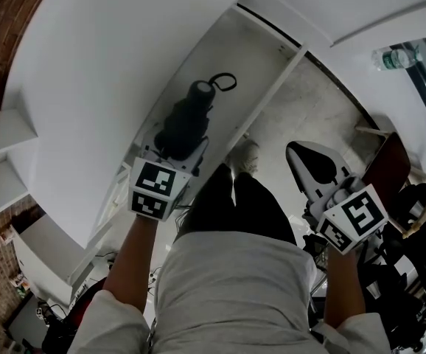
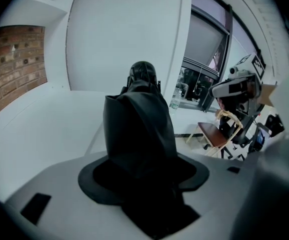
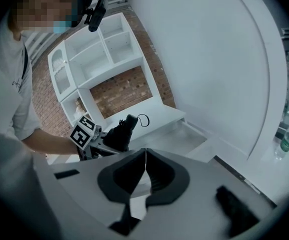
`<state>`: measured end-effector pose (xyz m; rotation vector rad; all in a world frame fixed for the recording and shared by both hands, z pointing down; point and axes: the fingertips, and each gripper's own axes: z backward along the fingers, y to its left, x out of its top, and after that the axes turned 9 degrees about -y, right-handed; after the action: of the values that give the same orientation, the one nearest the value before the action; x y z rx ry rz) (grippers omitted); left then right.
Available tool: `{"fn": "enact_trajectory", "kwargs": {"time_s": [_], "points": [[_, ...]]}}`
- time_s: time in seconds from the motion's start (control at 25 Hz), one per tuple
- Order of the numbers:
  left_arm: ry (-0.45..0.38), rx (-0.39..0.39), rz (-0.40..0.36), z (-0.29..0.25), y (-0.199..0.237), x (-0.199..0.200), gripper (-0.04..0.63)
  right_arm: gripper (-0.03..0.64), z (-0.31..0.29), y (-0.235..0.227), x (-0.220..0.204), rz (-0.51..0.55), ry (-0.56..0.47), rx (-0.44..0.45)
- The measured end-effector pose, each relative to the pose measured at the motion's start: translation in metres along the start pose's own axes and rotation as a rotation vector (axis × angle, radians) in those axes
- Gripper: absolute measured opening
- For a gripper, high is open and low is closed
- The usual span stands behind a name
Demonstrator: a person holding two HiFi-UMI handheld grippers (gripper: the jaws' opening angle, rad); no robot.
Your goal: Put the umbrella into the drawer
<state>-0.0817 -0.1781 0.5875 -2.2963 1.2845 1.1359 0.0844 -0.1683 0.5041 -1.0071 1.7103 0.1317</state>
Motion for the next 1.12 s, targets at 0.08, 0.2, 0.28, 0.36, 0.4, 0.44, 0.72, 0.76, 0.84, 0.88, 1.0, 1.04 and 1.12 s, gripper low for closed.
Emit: {"fn": "enact_trajectory", "kwargs": {"time_s": [0.08,0.2,0.28,0.36,0.4,0.44,0.72,0.76,0.84,0.88,1.0,1.04,1.12], "points": [[0.012,-0.003,-0.001,-0.003,0.002,-0.005,0.275,0.028,-0.002,0.002,-0.002,-0.006,-0.001,0.003],[0.028,-0.003,0.001,-0.006,0.006,-0.012,0.275,0.028,-0.006,0.004,-0.006,-0.013,0.001,0.008],[0.039,-0.002,0.002,-0.009,0.008,-0.017,0.275,0.028,-0.008,0.005,-0.008,-0.017,0.004,0.010],[0.049,-0.001,0.001,-0.013,0.011,-0.021,0.275,0.028,-0.009,0.005,-0.010,-0.020,0.005,0.010],[0.054,-0.001,0.000,-0.015,0.012,-0.023,0.275,0.028,-0.009,0.004,-0.011,-0.023,0.006,0.010],[0.059,0.000,0.001,-0.018,0.013,-0.025,0.275,0.028,-0.009,0.004,-0.011,-0.025,0.007,0.009],[0.087,-0.003,0.001,-0.029,0.018,-0.038,0.275,0.028,-0.009,0.002,-0.015,-0.036,0.015,0.004],[0.091,-0.004,0.001,-0.031,0.018,-0.039,0.275,0.028,-0.009,0.001,-0.015,-0.038,0.016,0.003],[0.098,-0.008,0.003,-0.035,0.018,-0.042,0.275,0.028,-0.010,0.000,-0.016,-0.043,0.019,0.000],[0.101,-0.010,0.003,-0.037,0.018,-0.043,0.275,0.028,-0.010,0.000,-0.017,-0.044,0.021,0.000],[0.113,-0.013,-0.001,-0.043,0.019,-0.047,0.275,0.028,-0.012,-0.001,-0.019,-0.051,0.025,0.000],[0.119,-0.014,-0.005,-0.044,0.020,-0.049,0.275,0.028,-0.013,-0.001,-0.020,-0.054,0.025,0.000],[0.132,-0.018,-0.012,-0.048,0.021,-0.053,0.275,0.028,-0.014,-0.001,-0.020,-0.058,0.025,0.001]]}}
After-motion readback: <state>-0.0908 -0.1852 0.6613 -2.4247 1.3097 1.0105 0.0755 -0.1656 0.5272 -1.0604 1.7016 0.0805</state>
